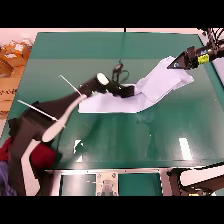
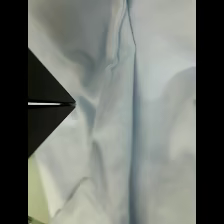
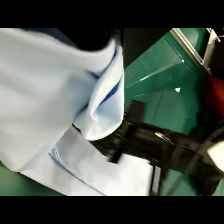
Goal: Fold the shirts.
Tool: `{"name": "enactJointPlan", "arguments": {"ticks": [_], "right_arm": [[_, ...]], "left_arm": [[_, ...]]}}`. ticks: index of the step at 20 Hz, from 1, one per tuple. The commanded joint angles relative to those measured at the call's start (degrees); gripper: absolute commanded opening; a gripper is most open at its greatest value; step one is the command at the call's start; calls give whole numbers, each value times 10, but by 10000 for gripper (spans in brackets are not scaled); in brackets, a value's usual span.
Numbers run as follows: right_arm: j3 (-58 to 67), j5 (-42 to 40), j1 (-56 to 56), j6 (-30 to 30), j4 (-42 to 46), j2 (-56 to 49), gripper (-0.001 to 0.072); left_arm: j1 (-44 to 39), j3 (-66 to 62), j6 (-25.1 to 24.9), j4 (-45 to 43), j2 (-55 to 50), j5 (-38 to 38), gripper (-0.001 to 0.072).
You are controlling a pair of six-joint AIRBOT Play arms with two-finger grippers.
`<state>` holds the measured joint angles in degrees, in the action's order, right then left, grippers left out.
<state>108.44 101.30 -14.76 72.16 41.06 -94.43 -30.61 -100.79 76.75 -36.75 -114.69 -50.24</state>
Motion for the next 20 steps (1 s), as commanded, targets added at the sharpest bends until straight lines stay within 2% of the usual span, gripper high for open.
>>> {"name": "enactJointPlan", "arguments": {"ticks": [1,4,6,9,12,13,14,15,16,17,18,19,20], "right_arm": [[0,-10,24,28,-2,1,15],[-1,-41,94,57,-1,1,15],[-11,-99,160,70,0,0,15],[-55,-245,289,94,0,-19,15],[-91,-454,427,102,-2,-86,15],[-94,-531,475,108,-2,-122,57],[-94,-606,516,119,-8,-158,309],[-94,-670,546,134,-17,-186,494],[-94,-715,562,161,-26,-203,507],[-94,-723,560,195,-31,-207,496],[-94,-715,546,204,-31,-202,379],[-93,-688,520,197,-29,-188,139],[-94,-644,485,169,-23,-169,14]], "left_arm": [[99,-63,63,-196,52,-248,21],[178,-130,116,-418,105,-396,23],[222,-156,117,-498,137,-441,23],[272,-157,117,-527,177,-440,23],[296,-157,112,-527,182,-433,23],[299,-157,112,-527,182,-436,23],[299,-157,110,-527,182,-440,23],[299,-157,98,-527,182,-442,23],[299,-157,97,-527,182,-441,23],[299,-157,97,-527,182,-438,23],[299,-157,97,-527,182,-437,23],[299,-157,97,-527,182,-437,23],[299,-157,97,-527,182,-437,23]]}}
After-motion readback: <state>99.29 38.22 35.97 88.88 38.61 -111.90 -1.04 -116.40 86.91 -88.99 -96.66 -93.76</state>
